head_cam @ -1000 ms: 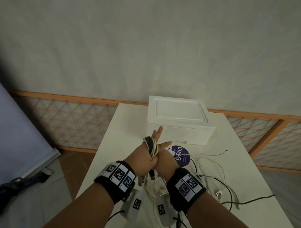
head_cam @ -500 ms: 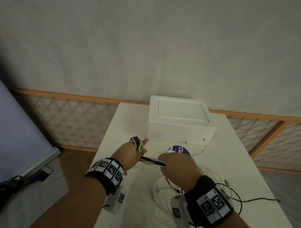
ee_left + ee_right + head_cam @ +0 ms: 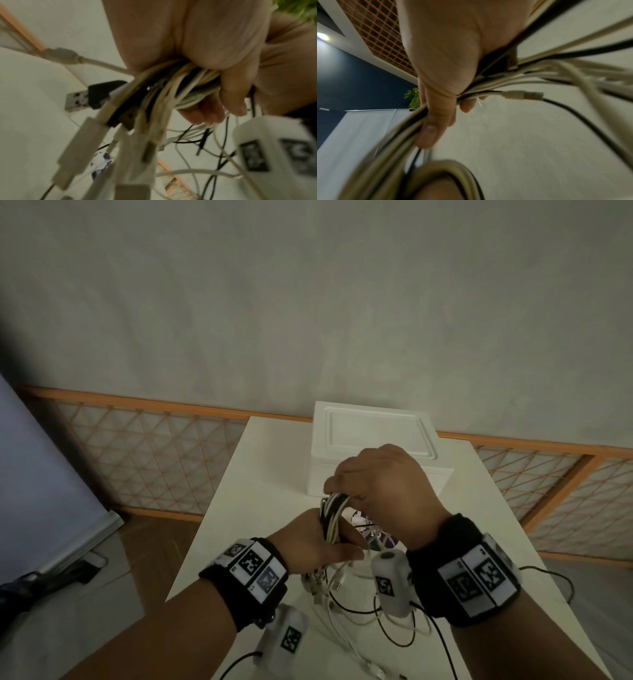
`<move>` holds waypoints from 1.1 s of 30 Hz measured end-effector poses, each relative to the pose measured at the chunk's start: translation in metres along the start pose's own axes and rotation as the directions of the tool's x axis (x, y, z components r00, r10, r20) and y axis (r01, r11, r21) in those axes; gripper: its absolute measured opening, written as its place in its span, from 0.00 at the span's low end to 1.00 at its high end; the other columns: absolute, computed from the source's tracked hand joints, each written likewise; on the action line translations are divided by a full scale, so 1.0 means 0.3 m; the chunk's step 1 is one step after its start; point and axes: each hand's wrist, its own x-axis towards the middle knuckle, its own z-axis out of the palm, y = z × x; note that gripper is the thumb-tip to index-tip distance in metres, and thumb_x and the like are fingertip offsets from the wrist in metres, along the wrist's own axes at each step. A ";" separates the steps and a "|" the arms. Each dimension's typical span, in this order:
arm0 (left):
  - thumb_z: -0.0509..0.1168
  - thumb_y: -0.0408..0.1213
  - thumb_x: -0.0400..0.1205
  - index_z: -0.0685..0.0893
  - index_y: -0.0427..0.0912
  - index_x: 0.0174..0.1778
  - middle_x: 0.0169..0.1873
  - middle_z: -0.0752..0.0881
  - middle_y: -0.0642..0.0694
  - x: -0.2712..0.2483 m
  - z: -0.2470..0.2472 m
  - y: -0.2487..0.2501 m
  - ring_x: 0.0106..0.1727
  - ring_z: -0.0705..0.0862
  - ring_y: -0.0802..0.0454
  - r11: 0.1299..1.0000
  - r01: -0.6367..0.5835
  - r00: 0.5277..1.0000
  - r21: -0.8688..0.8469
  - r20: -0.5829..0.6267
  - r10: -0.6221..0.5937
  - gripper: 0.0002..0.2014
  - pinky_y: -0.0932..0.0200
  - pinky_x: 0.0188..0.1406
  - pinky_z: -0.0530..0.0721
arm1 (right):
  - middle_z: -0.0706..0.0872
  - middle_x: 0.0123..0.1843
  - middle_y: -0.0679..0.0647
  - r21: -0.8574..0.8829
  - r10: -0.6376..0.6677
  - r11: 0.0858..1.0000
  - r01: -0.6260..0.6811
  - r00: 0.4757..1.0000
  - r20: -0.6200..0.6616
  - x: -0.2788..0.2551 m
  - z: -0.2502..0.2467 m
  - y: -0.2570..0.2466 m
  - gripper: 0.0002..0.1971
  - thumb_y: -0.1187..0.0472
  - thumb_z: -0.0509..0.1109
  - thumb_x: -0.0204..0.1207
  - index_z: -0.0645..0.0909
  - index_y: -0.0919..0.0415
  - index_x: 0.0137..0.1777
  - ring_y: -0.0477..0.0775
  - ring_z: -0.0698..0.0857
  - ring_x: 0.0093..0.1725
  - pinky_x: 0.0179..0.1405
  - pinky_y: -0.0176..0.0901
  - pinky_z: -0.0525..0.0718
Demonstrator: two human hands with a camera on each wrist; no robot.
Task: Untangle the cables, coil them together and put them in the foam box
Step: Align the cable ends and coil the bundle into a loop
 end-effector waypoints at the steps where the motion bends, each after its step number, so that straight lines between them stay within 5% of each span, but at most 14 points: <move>1: 0.76 0.37 0.75 0.92 0.51 0.40 0.37 0.90 0.56 -0.007 -0.004 0.016 0.41 0.85 0.61 1.000 0.000 1.000 -0.006 0.009 0.000 0.03 0.62 0.47 0.84 | 0.88 0.39 0.43 0.052 0.022 0.998 -0.021 1.000 -0.020 0.002 0.019 0.020 0.11 0.62 0.75 0.63 0.88 0.48 0.44 0.53 0.83 0.34 0.36 0.42 0.75; 4: 0.74 0.41 0.73 0.91 0.47 0.33 0.33 0.89 0.43 -0.021 -0.005 0.041 0.34 0.84 0.55 0.992 -0.032 0.999 -0.122 0.014 0.034 0.04 0.58 0.40 0.85 | 0.90 0.47 0.45 0.126 0.122 0.985 -0.119 0.992 -0.016 -0.004 0.094 0.066 0.12 0.56 0.73 0.68 0.86 0.50 0.53 0.55 0.85 0.39 0.40 0.49 0.81; 7: 0.73 0.40 0.74 0.85 0.47 0.25 0.23 0.82 0.41 -0.019 0.025 0.043 0.22 0.77 0.55 0.962 -0.078 0.995 -0.262 -0.079 0.059 0.11 0.61 0.29 0.78 | 0.90 0.45 0.52 0.130 0.302 0.945 -0.301 0.953 0.008 -0.062 0.199 0.067 0.20 0.64 0.69 0.63 0.79 0.54 0.57 0.60 0.88 0.40 0.42 0.51 0.84; 9: 0.70 0.38 0.80 0.79 0.42 0.25 0.18 0.75 0.41 -0.002 0.025 0.029 0.20 0.74 0.53 0.947 -0.080 0.981 -0.310 -0.191 0.020 0.16 0.58 0.32 0.79 | 0.90 0.40 0.54 0.156 0.560 0.809 -0.567 0.823 0.092 -0.131 0.249 0.051 0.23 0.68 0.70 0.61 0.78 0.55 0.59 0.62 0.88 0.39 0.45 0.49 0.82; 12: 0.70 0.46 0.78 0.74 0.40 0.23 0.15 0.70 0.45 0.014 -0.048 -0.022 0.20 0.75 0.49 0.949 -0.064 0.942 -0.307 -0.332 -0.044 0.21 0.52 0.39 0.78 | 0.90 0.43 0.52 0.017 0.804 0.520 -0.854 0.497 0.327 -0.276 0.291 0.048 0.16 0.59 0.70 0.70 0.76 0.52 0.58 0.61 0.87 0.46 0.52 0.46 0.78; 17: 0.68 0.59 0.69 0.76 0.26 0.25 0.14 0.74 0.45 0.016 -0.137 -0.095 0.25 0.81 0.47 0.983 0.013 0.920 -0.184 -0.382 -0.083 0.32 0.50 0.43 0.81 | 0.87 0.44 0.46 -0.394 0.822 0.565 -0.725 0.452 0.347 -0.460 0.302 0.117 0.13 0.47 0.64 0.72 0.78 0.47 0.55 0.52 0.84 0.48 0.50 0.47 0.70; 22: 0.69 0.54 0.74 0.76 0.30 0.24 0.14 0.74 0.45 0.026 -0.117 -0.100 0.26 0.81 0.45 0.992 0.007 0.926 -0.130 -0.373 -0.055 0.28 0.53 0.41 0.79 | 0.81 0.50 0.46 -0.511 0.952 0.301 -0.805 0.289 0.105 -0.513 0.251 0.208 0.11 0.50 0.66 0.71 0.77 0.46 0.53 0.54 0.78 0.54 0.53 0.56 0.71; 24: 0.69 0.57 0.72 0.75 0.33 0.22 0.14 0.75 0.44 0.029 -0.125 -0.110 0.26 0.80 0.43 0.993 0.021 0.929 -0.118 -0.364 -0.063 0.28 0.51 0.42 0.81 | 0.79 0.57 0.49 -0.487 0.969 0.245 -0.838 0.218 0.113 -0.502 0.232 0.229 0.20 0.47 0.70 0.70 0.74 0.47 0.62 0.56 0.76 0.59 0.56 0.59 0.74; 26: 0.68 0.56 0.72 0.75 0.35 0.20 0.14 0.74 0.45 0.039 -0.127 -0.117 0.26 0.80 0.43 0.992 0.065 0.927 -0.110 -0.362 -0.101 0.27 0.49 0.44 0.83 | 0.74 0.68 0.53 -0.487 0.948 0.289 -0.824 0.178 0.262 -0.447 0.219 0.231 0.41 0.37 0.76 0.63 0.64 0.48 0.74 0.59 0.74 0.67 0.62 0.62 0.74; 28: 0.70 0.54 0.75 0.74 0.40 0.15 0.13 0.75 0.47 0.052 -0.124 -0.122 0.26 0.80 0.43 0.990 0.138 0.919 -0.034 -0.369 -0.141 0.28 0.50 0.43 0.83 | 0.67 0.76 0.56 -0.413 0.894 0.408 -0.814 0.264 0.362 -0.348 0.208 0.205 0.57 0.35 0.80 0.56 0.53 0.50 0.81 0.61 0.70 0.73 0.67 0.62 0.72; 29: 0.70 0.53 0.77 0.73 0.43 0.12 0.13 0.76 0.48 0.060 -0.122 -0.120 0.25 0.81 0.45 0.984 0.176 0.912 0.020 -0.381 -0.155 0.29 0.52 0.42 0.83 | 0.66 0.76 0.57 -0.316 0.852 0.498 -0.808 0.386 0.355 -0.291 0.209 0.174 0.58 0.37 0.81 0.56 0.52 0.51 0.81 0.61 0.69 0.73 0.69 0.60 0.71; 31: 0.69 0.51 0.78 0.76 0.41 0.14 0.15 0.80 0.47 0.067 -0.107 -0.096 0.25 0.82 0.46 0.971 0.218 0.903 0.093 -0.398 -0.165 0.27 0.53 0.38 0.84 | 0.72 0.70 0.56 -0.011 0.700 0.701 -0.713 0.685 0.201 -0.185 0.223 0.070 0.47 0.46 0.82 0.58 0.64 0.54 0.77 0.59 0.72 0.67 0.67 0.54 0.72; 32: 0.69 0.50 0.78 0.78 0.38 0.18 0.16 0.81 0.45 0.067 -0.093 -0.079 0.25 0.82 0.46 0.973 0.208 0.906 0.100 -0.395 -0.153 0.25 0.51 0.35 0.85 | 0.77 0.65 0.55 0.091 0.630 0.766 -0.636 0.771 0.088 -0.147 0.241 0.011 0.39 0.52 0.81 0.60 0.71 0.55 0.72 0.57 0.75 0.63 0.64 0.50 0.74; 33: 0.69 0.49 0.77 0.79 0.36 0.22 0.18 0.83 0.44 0.064 -0.078 -0.063 0.25 0.82 0.46 0.978 0.186 0.912 0.098 -0.388 -0.134 0.23 0.49 0.32 0.85 | 0.80 0.60 0.53 0.144 0.601 0.791 -0.595 0.799 0.003 -0.123 0.266 -0.036 0.32 0.57 0.80 0.61 0.75 0.56 0.67 0.56 0.78 0.59 0.61 0.46 0.75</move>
